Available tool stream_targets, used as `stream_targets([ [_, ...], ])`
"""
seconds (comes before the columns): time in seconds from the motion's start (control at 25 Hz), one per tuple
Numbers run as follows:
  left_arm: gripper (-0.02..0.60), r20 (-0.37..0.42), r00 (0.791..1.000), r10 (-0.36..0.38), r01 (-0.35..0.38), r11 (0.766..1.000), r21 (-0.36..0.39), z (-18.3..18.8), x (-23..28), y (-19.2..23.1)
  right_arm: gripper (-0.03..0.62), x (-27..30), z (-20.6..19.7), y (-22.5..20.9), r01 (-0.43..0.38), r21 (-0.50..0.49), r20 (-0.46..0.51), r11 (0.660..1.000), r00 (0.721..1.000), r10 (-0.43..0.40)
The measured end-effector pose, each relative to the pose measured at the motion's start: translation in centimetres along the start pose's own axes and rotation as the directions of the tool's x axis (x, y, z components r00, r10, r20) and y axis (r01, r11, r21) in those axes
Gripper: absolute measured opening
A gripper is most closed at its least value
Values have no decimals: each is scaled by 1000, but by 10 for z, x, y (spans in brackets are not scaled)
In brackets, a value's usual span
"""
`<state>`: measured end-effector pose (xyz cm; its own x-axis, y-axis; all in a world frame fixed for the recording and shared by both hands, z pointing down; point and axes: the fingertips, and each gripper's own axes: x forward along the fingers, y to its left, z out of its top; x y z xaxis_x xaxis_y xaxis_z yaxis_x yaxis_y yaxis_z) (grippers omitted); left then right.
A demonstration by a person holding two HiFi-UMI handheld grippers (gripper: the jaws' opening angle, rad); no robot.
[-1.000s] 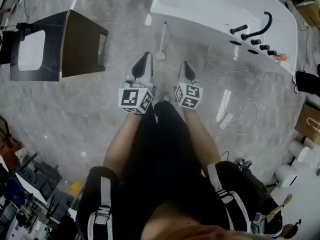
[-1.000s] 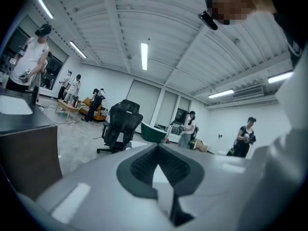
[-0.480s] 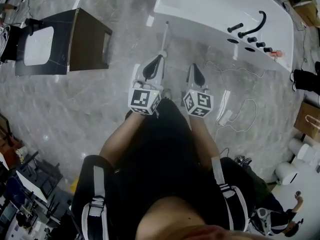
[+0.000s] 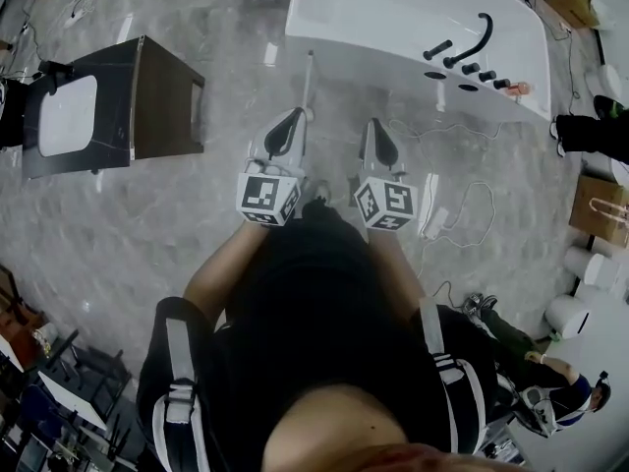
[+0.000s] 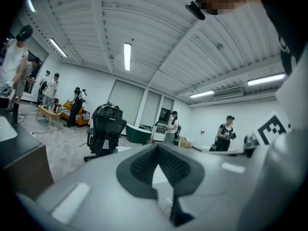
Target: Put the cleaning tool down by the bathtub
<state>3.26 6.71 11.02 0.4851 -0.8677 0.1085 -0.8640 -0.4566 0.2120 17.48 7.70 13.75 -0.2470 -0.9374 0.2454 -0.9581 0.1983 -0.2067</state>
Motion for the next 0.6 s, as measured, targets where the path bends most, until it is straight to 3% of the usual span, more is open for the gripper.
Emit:
stream_targets([
  [0.24, 9, 25, 999, -33, 33, 999, -16, 10, -2, -9, 0, -6, 24, 15, -38, -18, 46, 999, 998, 39],
  [0.6, 8, 45, 998, -46, 46, 999, 0, 19, 1, -11, -2, -5, 29, 25, -71, -50, 41, 996, 996, 73],
])
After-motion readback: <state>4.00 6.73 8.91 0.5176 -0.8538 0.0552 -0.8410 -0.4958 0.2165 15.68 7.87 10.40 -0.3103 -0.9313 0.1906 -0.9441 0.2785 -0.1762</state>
